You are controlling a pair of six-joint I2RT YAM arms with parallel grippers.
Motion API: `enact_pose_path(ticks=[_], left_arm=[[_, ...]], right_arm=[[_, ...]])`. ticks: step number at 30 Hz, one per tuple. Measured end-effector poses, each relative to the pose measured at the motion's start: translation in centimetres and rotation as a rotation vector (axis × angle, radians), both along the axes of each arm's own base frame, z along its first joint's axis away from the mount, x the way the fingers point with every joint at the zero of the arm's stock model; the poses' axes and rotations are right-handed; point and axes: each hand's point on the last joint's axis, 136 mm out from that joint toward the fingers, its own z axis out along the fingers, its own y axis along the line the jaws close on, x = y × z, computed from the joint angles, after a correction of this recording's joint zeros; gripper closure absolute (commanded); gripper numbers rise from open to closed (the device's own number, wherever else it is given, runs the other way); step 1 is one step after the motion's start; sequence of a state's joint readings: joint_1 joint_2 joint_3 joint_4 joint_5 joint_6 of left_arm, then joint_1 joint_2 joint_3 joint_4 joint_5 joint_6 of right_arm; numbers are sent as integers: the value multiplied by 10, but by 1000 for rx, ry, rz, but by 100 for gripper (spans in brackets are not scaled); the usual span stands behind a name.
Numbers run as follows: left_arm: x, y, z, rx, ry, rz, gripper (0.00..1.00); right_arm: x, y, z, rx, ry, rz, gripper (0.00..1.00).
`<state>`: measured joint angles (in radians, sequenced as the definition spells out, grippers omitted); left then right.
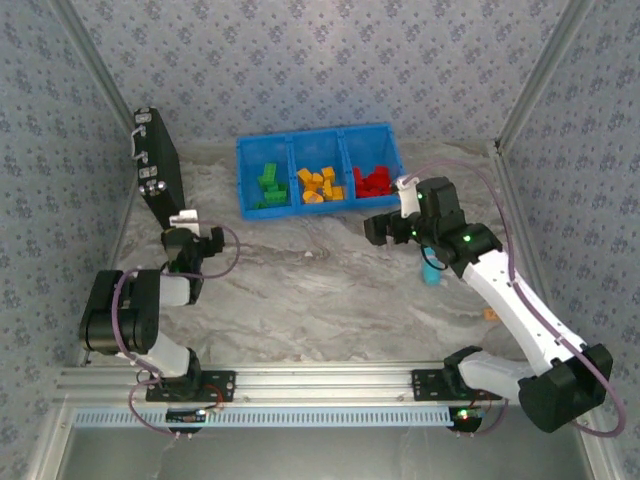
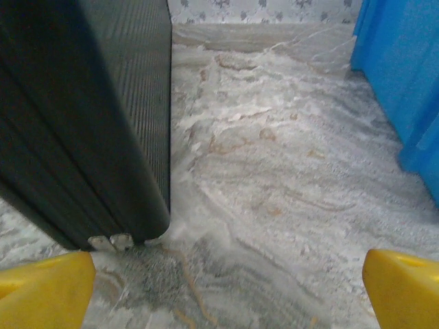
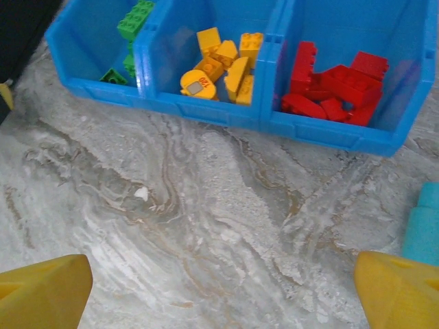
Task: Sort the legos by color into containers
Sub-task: Reset both arms
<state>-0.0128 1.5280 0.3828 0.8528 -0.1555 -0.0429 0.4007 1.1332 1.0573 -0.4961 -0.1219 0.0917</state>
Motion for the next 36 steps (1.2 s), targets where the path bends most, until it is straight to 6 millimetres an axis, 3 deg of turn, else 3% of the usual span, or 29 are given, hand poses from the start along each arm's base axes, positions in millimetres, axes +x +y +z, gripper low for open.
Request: enact_pose_path(ticks=[10,18,21,26,33,36], left_arm=[[0,-1,-3,-5,19,-9,0],[-1,-1,-5,-6,30,-11,0],[-1,-1,-6,-6,32,-10,0],[-1,-1,-6,-6,32,-11,0],[-1,-1,-6,-6,32,-10,0],[-1,-1,-6,-6,32,-10,0]], right_arm=[[36,-71,-26,40,-88,-196,0],[32,-134,-99,-75,-158,-341,0],[29,-149,-110,-96,-186,-381,0],[28,-161,-116,-93,-261,-423,0],[27,-164,-151,-101,-250,-434,0],[33,-164,-148,-95,-278,-436,0]])
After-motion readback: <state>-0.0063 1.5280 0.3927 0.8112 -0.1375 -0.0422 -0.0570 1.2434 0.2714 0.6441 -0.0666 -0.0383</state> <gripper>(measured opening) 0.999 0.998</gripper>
